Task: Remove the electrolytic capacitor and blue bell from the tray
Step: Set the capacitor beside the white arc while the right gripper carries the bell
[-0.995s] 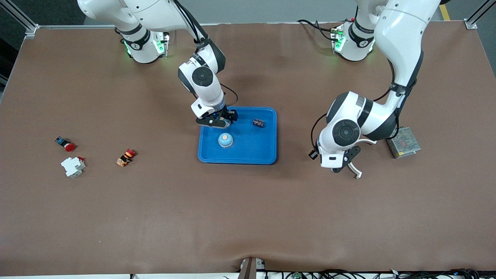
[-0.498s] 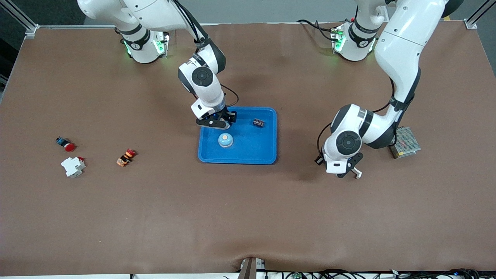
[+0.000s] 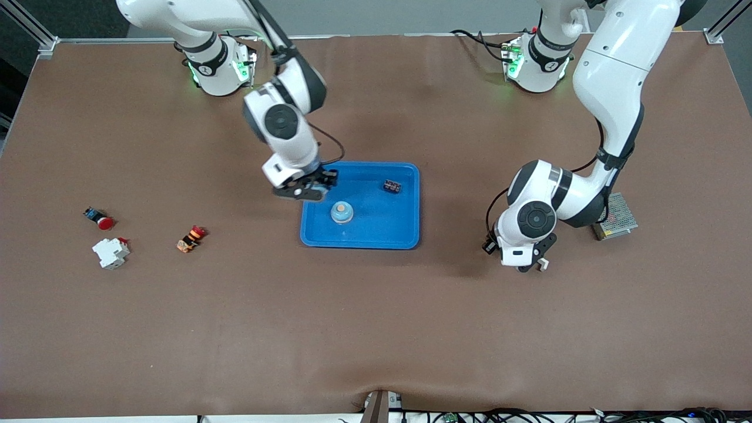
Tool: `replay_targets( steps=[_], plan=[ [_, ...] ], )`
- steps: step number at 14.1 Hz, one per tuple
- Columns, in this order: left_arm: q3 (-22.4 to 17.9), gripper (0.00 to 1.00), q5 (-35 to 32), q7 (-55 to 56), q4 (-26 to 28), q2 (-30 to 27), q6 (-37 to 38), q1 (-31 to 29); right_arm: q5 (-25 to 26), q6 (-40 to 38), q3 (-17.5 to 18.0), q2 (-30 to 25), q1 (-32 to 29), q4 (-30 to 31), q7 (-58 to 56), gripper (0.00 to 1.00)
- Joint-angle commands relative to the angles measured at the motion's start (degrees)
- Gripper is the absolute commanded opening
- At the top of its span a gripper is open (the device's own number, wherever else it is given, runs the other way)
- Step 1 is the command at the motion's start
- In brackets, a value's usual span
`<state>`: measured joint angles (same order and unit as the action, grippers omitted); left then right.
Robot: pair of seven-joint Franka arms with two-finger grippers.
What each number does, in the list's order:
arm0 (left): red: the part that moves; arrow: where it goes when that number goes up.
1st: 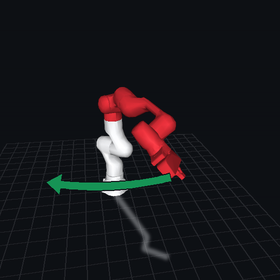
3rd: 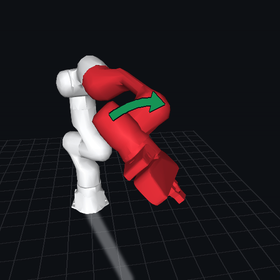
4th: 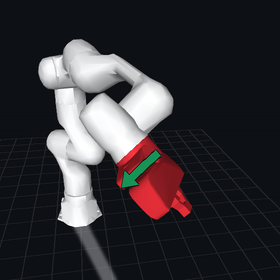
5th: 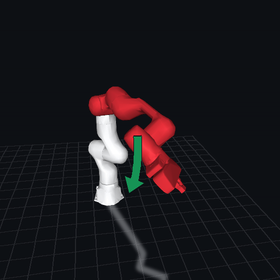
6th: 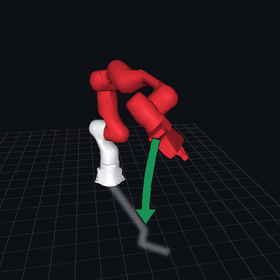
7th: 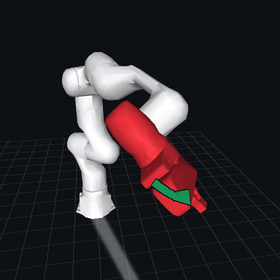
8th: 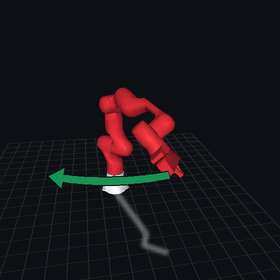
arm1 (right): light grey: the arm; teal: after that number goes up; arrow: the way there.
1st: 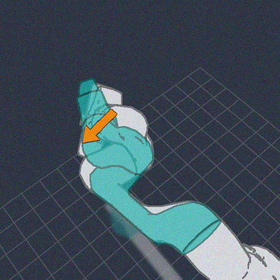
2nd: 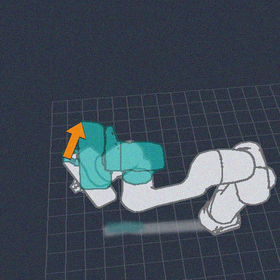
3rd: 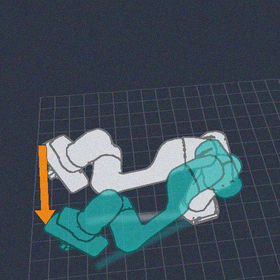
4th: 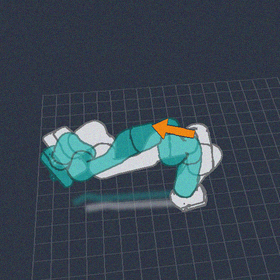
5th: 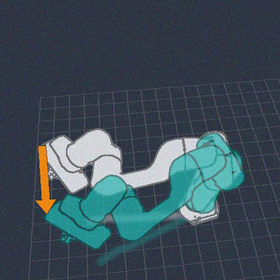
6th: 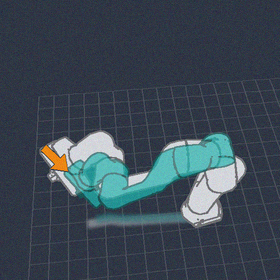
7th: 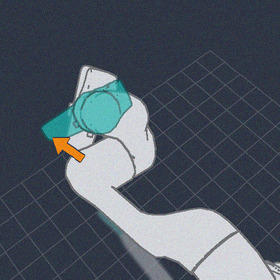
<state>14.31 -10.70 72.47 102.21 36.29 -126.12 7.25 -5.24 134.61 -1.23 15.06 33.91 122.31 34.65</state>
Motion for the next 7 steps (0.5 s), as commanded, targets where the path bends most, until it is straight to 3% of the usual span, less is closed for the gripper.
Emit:
replay_targets(
  steps=[1,4,7],
  plan=[
    [1.1,1.0,-0.5,6.2,-1.5,-1.5,0.3,0.8,1.5,-3.5,0.9,-7.7,-9.3,4.2,-10.7,0.0],
    [4.7,1.0,-0.5,16.0,-4.4,-1.5,0.5,2.4,2.3,-3.0,0.9,-14.4,-18.7,11.4,-20.6,0.0],
    [5.4,1.0,-0.6,24.0,-6.7,-1.2,0.5,6.6,3.2,0.3,0.9,-23.4,-26.2,23.6,-27.2,0.0]
  ],
)
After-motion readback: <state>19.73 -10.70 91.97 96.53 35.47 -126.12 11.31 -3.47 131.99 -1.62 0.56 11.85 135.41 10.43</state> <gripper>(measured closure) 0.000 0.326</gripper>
